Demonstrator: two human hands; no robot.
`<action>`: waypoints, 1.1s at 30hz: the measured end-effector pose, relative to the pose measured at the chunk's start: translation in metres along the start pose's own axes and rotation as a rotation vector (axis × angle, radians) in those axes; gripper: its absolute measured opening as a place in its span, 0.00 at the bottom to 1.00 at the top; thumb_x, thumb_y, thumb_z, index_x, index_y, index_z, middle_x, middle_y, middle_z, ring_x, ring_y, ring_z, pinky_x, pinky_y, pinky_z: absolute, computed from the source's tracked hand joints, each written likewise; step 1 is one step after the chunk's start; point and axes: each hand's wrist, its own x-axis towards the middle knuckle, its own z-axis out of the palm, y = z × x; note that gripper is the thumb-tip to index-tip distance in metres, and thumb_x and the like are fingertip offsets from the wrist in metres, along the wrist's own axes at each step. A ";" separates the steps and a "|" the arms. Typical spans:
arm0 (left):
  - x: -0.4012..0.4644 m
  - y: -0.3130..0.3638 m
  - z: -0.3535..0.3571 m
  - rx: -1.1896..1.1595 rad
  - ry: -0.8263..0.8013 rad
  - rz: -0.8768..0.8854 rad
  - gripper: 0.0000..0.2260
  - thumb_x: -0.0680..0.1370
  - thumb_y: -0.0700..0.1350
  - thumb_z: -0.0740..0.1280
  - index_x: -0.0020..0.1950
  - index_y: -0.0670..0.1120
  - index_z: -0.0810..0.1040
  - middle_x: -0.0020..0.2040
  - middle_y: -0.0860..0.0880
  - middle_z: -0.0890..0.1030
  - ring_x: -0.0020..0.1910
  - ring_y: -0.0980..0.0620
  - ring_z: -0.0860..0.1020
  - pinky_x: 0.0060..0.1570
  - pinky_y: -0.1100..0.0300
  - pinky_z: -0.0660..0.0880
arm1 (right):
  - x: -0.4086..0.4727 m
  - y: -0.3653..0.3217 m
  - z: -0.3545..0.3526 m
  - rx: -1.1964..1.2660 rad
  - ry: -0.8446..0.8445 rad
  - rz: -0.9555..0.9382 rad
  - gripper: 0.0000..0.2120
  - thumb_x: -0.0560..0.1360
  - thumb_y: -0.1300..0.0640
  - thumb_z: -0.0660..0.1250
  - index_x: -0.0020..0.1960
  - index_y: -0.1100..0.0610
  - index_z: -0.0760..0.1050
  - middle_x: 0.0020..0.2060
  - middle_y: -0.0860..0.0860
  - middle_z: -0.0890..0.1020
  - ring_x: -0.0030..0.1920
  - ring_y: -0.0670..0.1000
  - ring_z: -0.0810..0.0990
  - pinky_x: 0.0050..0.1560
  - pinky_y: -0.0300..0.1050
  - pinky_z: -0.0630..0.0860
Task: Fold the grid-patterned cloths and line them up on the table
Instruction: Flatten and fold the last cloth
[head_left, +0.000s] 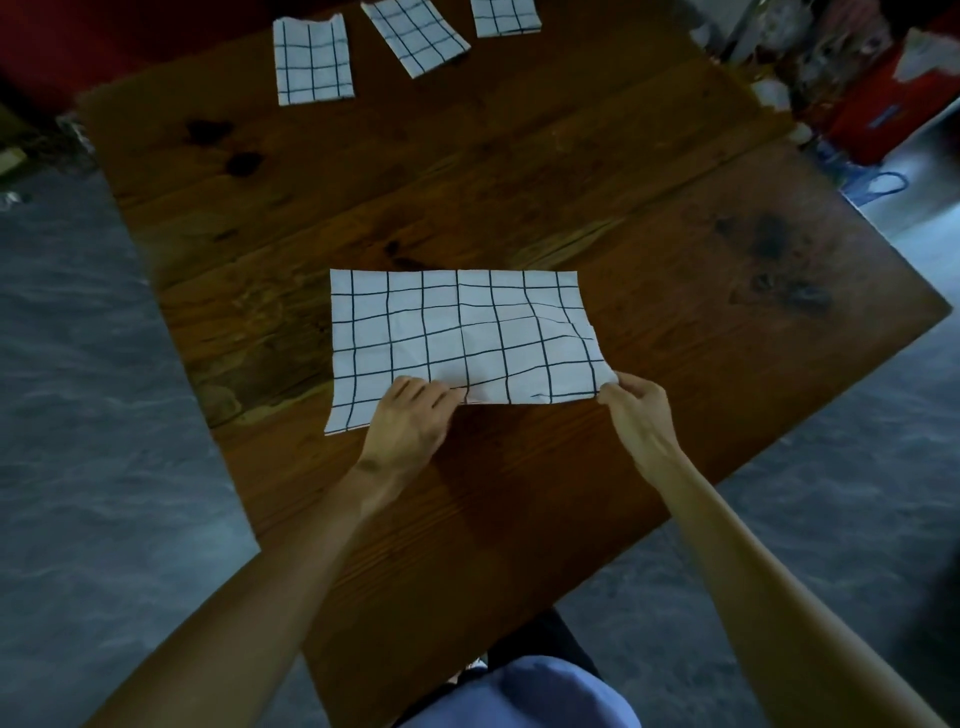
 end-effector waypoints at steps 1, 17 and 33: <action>-0.001 0.001 0.000 -0.009 0.016 -0.014 0.16 0.68 0.35 0.74 0.54 0.41 0.80 0.48 0.44 0.82 0.45 0.46 0.80 0.49 0.53 0.76 | 0.001 0.001 0.001 -0.006 0.016 0.004 0.09 0.76 0.62 0.60 0.42 0.54 0.77 0.27 0.46 0.75 0.26 0.46 0.65 0.30 0.41 0.65; -0.033 0.026 0.014 -0.015 -0.282 -0.244 0.20 0.78 0.49 0.63 0.69 0.43 0.70 0.69 0.42 0.71 0.69 0.43 0.68 0.67 0.46 0.64 | -0.015 0.035 0.068 -0.930 -0.137 -0.579 0.26 0.81 0.48 0.55 0.77 0.52 0.54 0.78 0.56 0.50 0.78 0.54 0.44 0.75 0.50 0.41; -0.008 0.002 0.016 -0.116 -0.216 -0.551 0.23 0.82 0.54 0.54 0.74 0.45 0.61 0.76 0.40 0.56 0.76 0.44 0.53 0.74 0.44 0.53 | -0.005 0.035 0.086 -0.830 0.019 -0.741 0.18 0.79 0.51 0.52 0.62 0.54 0.76 0.66 0.56 0.74 0.71 0.56 0.67 0.70 0.61 0.65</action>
